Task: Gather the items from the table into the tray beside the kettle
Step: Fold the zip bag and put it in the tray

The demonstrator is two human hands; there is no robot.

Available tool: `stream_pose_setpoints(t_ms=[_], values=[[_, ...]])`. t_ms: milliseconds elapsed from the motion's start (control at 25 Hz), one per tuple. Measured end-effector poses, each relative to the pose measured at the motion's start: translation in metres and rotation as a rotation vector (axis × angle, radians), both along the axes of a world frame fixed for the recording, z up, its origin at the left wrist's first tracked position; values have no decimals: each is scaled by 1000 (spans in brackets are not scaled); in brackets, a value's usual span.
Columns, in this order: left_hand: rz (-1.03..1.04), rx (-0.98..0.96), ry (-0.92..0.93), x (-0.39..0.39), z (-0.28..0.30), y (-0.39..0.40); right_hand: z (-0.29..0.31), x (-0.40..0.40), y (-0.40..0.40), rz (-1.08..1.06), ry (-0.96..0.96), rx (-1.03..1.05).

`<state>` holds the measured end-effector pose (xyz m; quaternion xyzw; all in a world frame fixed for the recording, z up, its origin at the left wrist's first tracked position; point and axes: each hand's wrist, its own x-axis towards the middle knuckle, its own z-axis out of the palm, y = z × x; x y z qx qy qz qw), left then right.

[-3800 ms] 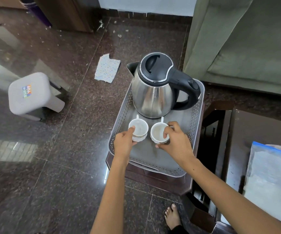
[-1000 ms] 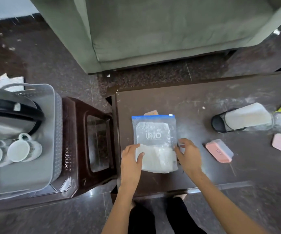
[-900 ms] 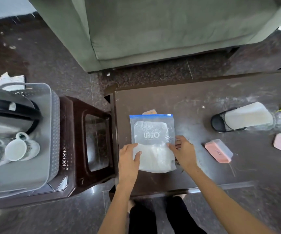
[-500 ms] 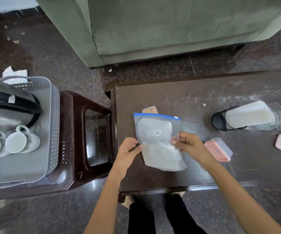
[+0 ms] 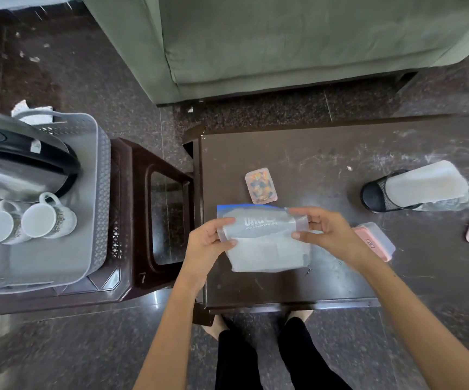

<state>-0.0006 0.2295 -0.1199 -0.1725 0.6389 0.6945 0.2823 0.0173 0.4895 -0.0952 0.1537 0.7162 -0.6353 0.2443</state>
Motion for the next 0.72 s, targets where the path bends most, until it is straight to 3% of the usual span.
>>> stream_pose_setpoints(t_ms=[160,360,480,600,720], values=[[-114,-235,98,4,0,-4,-6,2,-12,-7,60,336],[-292,-549,314,1,6,-6,1,3,-23,243,190,736],[-315,-576,412,-2,13,-10,17,-7,-35,469,248,724],[-351,-525,443,-7,18,-8,24,-18,-51,841,336,631],[-405,-471,457,-14,21,-1,21,-25,-62,1066,248,684]])
